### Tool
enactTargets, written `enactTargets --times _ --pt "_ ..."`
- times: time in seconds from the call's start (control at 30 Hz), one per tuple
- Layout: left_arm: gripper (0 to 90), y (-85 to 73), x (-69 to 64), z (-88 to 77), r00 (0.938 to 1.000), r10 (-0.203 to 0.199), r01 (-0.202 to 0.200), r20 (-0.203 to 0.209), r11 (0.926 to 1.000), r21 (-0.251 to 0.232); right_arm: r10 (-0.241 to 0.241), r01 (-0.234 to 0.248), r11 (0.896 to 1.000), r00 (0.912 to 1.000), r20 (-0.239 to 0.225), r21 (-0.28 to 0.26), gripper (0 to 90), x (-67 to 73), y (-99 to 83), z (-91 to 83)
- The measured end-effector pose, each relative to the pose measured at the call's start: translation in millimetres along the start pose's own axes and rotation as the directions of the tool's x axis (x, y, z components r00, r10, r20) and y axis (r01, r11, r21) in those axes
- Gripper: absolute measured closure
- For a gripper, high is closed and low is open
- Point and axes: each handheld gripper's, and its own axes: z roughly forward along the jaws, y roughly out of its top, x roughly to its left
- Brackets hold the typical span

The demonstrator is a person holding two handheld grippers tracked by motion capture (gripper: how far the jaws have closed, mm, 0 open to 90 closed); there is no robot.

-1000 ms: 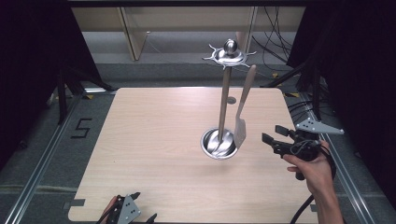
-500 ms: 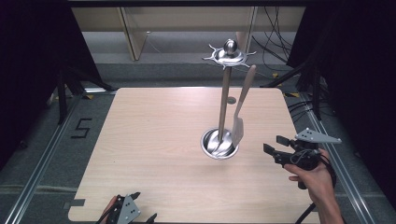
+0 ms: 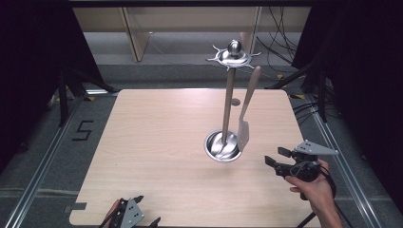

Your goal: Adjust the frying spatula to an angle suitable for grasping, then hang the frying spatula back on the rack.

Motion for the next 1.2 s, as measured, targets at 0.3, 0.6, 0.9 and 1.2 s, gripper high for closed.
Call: enactTargets --times 0.3,0.6,0.9,1.2 --pt "14.8 0.4 1.0 2.0 1.0000 0.008 -0.008 -0.001 0.9998 0.016 0.014 -0.014 1.000 0.9998 -0.015 0.019 33.1 -4.8 -19.0 3.0" --pt "14.9 -0.7 -1.2 -0.8 0.9996 -0.022 0.022 0.017 0.9992 0.034 0.048 -0.046 0.996 0.9987 -0.019 0.080 32.9 -6.8 -37.7 2.5" --pt "14.9 0.0 -0.5 0.0 0.9999 0.010 -0.010 0.011 0.9999 0.011 0.047 -0.045 0.993 0.9987 -0.018 0.108 32.3 -8.7 -46.2 4.5" --pt "14.9 -2.5 -6.4 -1.1 0.9993 -0.036 0.037 0.009 0.9993 -0.013 0.031 -0.027 0.994 0.9991 -0.029 0.107 32.0 -4.4 -54.7 3.9"
